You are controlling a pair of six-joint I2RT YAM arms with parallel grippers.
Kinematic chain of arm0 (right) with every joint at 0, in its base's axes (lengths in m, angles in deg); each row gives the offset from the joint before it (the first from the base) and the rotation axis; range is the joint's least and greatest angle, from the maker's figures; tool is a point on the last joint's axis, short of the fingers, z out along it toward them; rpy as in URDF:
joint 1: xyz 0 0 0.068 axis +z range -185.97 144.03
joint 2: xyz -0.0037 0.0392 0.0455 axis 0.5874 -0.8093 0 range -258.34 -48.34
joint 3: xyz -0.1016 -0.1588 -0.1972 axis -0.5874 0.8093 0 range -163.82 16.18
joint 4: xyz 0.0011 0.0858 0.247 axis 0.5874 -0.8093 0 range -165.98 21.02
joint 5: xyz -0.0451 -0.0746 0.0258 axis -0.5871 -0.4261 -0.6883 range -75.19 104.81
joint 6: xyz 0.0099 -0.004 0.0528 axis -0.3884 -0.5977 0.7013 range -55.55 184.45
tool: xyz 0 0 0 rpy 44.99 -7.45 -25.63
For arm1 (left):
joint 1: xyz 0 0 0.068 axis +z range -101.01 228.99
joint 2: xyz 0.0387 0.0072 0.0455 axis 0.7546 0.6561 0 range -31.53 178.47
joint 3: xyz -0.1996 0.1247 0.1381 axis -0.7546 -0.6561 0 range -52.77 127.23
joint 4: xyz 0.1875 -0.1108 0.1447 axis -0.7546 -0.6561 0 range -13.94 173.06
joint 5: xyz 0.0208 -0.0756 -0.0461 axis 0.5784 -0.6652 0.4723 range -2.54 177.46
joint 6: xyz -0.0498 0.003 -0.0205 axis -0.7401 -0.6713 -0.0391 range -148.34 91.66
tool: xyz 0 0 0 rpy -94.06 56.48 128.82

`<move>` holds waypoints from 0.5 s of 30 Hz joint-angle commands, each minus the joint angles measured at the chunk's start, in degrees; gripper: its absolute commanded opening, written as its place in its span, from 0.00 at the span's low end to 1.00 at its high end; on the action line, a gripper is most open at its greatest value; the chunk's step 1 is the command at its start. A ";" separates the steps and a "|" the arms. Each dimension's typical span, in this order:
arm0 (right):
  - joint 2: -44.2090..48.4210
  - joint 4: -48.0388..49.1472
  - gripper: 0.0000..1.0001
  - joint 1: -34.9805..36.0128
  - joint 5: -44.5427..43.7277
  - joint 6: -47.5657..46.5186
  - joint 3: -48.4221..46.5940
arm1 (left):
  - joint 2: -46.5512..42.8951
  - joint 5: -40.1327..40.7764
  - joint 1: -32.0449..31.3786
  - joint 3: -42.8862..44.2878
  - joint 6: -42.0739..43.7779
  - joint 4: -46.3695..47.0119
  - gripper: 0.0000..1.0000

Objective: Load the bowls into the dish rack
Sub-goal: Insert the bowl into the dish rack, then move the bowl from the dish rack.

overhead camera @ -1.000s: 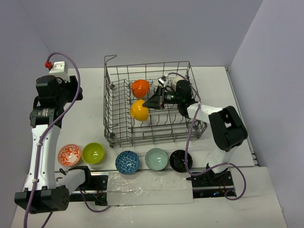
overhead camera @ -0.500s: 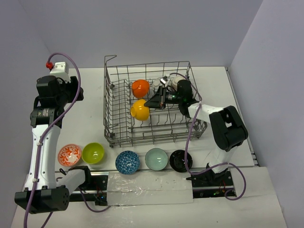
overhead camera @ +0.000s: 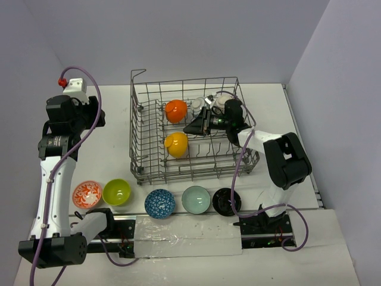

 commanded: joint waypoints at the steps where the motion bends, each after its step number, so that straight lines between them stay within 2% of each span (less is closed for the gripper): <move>1: 2.38 0.72 0.32 -0.36 -0.28 -1.48 -0.46 | -1.76 -1.05 0.27 -0.01 -0.63 2.36 0.60; 15: 3.34 -1.92 0.34 -0.36 1.13 -4.73 -2.39 | -2.11 -1.31 0.27 -0.63 0.07 2.71 0.60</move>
